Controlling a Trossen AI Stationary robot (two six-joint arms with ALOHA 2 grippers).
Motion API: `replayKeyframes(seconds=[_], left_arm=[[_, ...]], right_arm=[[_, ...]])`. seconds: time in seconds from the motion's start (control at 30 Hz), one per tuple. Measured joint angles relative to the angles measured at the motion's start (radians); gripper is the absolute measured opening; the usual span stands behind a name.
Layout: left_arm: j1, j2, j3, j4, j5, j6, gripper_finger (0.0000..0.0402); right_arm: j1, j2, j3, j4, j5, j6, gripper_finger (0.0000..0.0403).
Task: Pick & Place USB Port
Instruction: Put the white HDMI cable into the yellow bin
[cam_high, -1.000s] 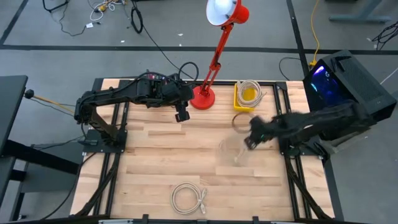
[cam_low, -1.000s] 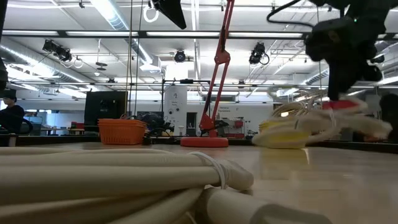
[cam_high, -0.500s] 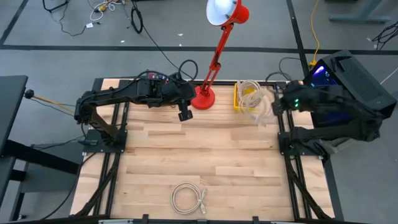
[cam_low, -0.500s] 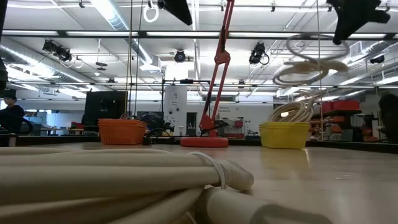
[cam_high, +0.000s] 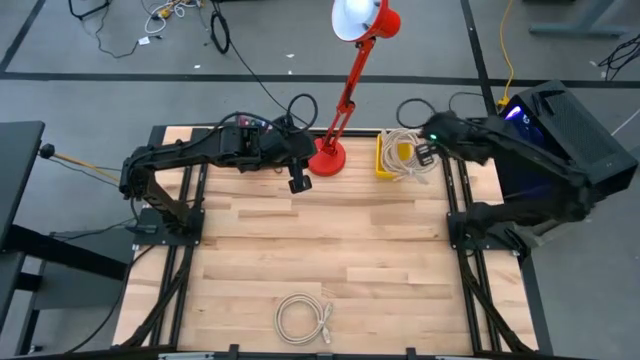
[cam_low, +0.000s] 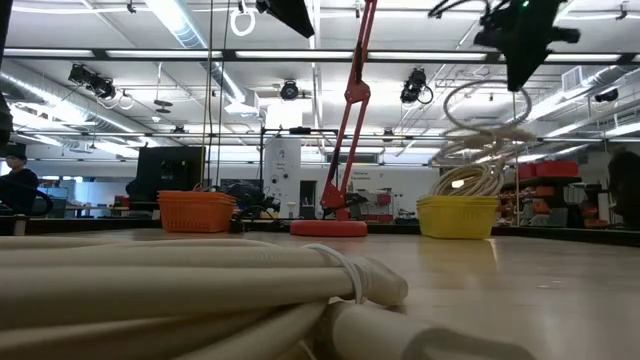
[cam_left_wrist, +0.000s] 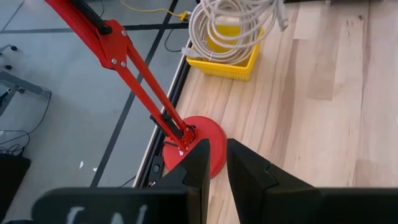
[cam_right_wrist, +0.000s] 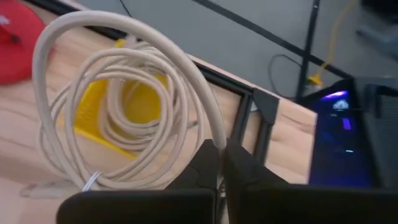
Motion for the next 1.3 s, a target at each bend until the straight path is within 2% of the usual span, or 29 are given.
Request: replayKeyframes(seconds=[0.17, 0.5, 0.77, 1.3], left_arm=[[0.0, 0.0, 0.0, -0.006, 0.0, -0.003, 0.0057], [0.0, 0.0, 0.0, -0.019, 0.01, -0.008, 0.0057], [0.0, 0.0, 0.0, -0.018, 0.01, -0.007, 0.0057], [0.0, 0.001, 0.0, -0.018, 0.01, -0.007, 0.0057]], right_arm=[[-0.069, 0.088, 0.0, 0.016, 0.017, -0.076, 0.0001], [-0.176, 0.095, 0.0, 0.112, -0.009, -0.17, 0.0001], [-0.189, 0.146, 0.0, 0.114, -0.057, -0.219, 0.0001], [-0.207, 0.245, 0.0, 0.143, -0.061, -0.268, 0.0]])
